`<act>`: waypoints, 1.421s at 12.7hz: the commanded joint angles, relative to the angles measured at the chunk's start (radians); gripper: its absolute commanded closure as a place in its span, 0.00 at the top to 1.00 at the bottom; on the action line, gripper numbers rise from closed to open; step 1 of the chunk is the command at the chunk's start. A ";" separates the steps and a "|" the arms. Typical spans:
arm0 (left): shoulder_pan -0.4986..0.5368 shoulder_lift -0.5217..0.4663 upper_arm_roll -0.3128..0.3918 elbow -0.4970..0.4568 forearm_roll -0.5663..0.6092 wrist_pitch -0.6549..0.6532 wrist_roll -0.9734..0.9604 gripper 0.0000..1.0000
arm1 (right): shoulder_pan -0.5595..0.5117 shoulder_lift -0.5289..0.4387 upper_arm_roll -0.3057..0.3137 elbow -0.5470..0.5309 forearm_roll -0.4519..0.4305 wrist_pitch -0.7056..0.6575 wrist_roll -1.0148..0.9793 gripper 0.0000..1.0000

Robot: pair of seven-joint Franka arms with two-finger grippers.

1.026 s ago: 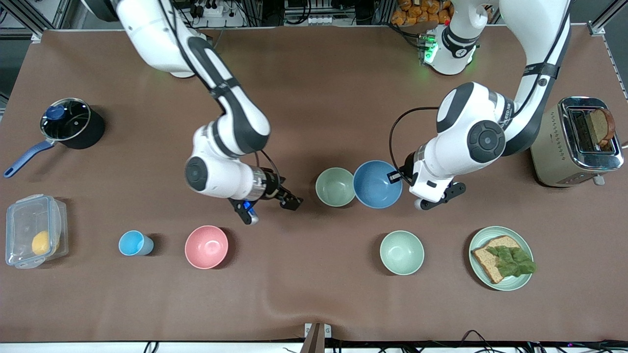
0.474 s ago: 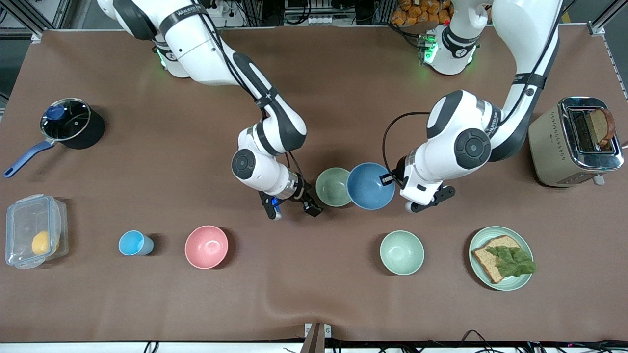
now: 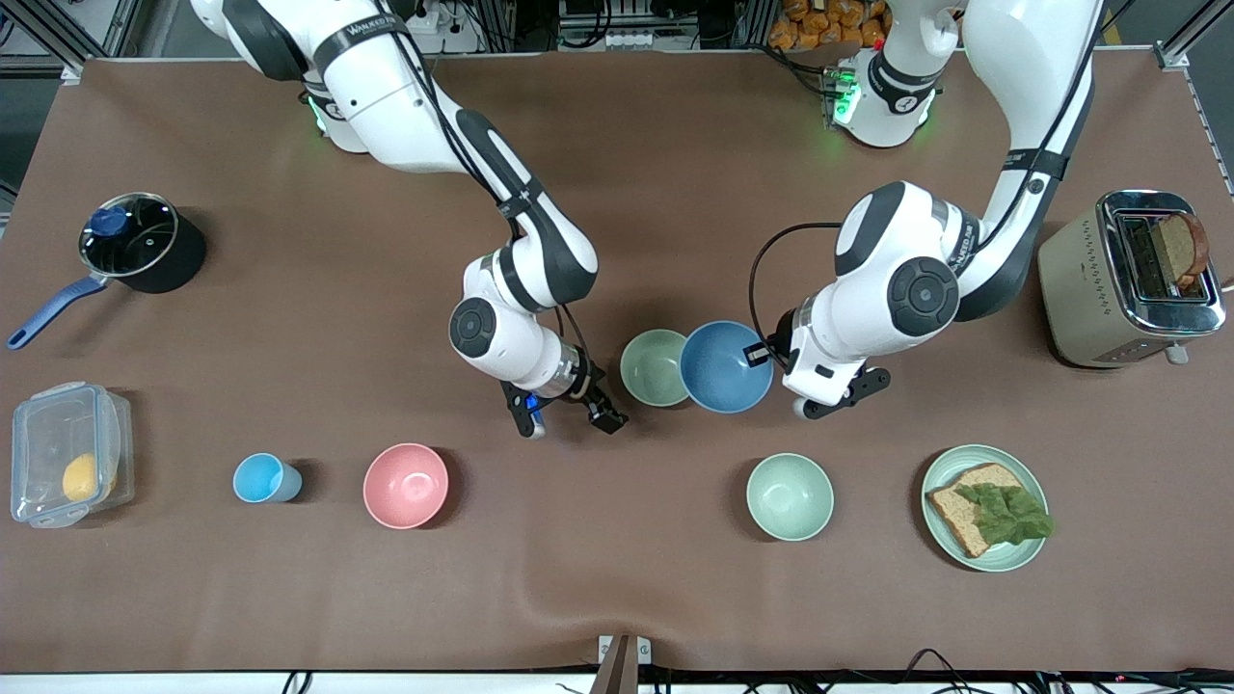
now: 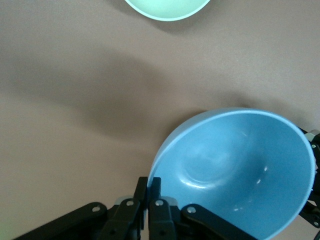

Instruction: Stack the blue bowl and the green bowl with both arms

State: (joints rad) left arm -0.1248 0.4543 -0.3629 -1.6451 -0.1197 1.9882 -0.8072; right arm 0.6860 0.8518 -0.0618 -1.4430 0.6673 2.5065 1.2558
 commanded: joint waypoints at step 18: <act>-0.147 0.153 0.009 -0.013 0.003 0.182 -0.164 0.00 | 0.050 0.075 -0.029 0.049 -0.142 0.014 0.129 1.00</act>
State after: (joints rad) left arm -0.2647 0.6053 -0.3619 -1.6515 -0.1198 2.1578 -0.9519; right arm 0.7241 0.9027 -0.0826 -1.4245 0.5826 2.5271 1.3209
